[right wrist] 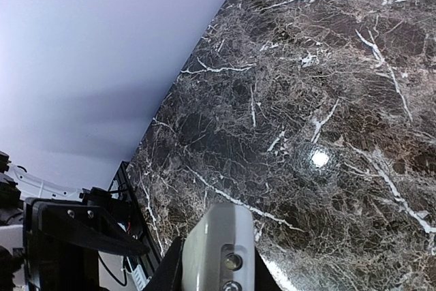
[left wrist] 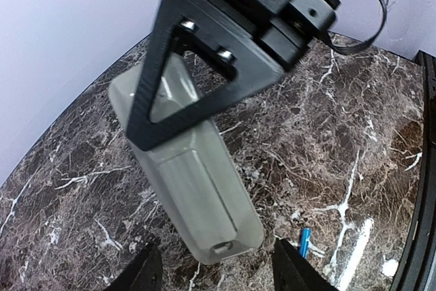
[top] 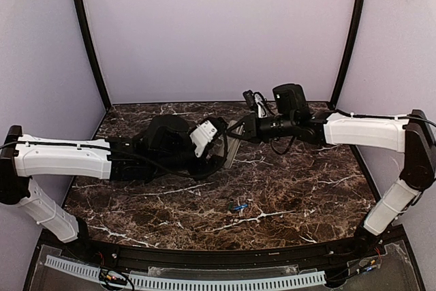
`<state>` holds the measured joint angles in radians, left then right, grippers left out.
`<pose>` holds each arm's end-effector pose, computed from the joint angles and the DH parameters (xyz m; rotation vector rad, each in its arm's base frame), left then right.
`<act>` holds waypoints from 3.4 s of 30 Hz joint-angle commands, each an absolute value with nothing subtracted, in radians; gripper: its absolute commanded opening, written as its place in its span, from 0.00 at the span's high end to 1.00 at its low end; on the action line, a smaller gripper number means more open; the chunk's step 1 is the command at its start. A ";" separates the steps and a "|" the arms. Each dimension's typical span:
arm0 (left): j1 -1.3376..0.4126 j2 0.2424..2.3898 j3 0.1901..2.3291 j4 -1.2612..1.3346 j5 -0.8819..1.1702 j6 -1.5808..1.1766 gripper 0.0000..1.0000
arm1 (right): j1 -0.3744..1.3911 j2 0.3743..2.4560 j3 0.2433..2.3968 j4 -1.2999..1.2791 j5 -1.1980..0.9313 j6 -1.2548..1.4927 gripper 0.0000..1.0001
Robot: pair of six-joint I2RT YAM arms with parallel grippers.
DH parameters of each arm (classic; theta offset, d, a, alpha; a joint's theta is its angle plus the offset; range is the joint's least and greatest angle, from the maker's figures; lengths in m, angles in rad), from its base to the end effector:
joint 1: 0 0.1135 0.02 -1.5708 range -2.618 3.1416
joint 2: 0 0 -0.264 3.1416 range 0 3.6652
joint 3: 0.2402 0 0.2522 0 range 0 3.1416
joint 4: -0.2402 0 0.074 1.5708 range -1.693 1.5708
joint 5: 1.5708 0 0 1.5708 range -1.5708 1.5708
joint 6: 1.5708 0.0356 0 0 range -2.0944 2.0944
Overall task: Load the batteries into the remote control
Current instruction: Remove the battery cover from the remote control, then place the battery cover at the center of the board.
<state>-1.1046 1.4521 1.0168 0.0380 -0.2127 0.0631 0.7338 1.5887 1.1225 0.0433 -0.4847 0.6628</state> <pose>0.1580 -0.2972 0.2847 0.9762 1.7329 -0.4726 0.2612 0.2579 0.2776 -0.4280 2.1785 1.3264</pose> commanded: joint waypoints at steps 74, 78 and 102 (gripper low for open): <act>-0.910 1.675 0.972 -0.445 -0.149 -0.375 0.85 | 0.520 1.264 0.806 0.184 -0.821 0.456 1.00; -0.907 1.707 0.968 -0.438 -0.136 -0.379 0.85 | 0.520 1.230 0.781 0.207 -0.864 0.453 1.00; -0.960 1.503 1.017 -0.397 -0.088 -0.224 0.15 | 0.508 1.209 0.859 0.008 -0.585 0.505 1.00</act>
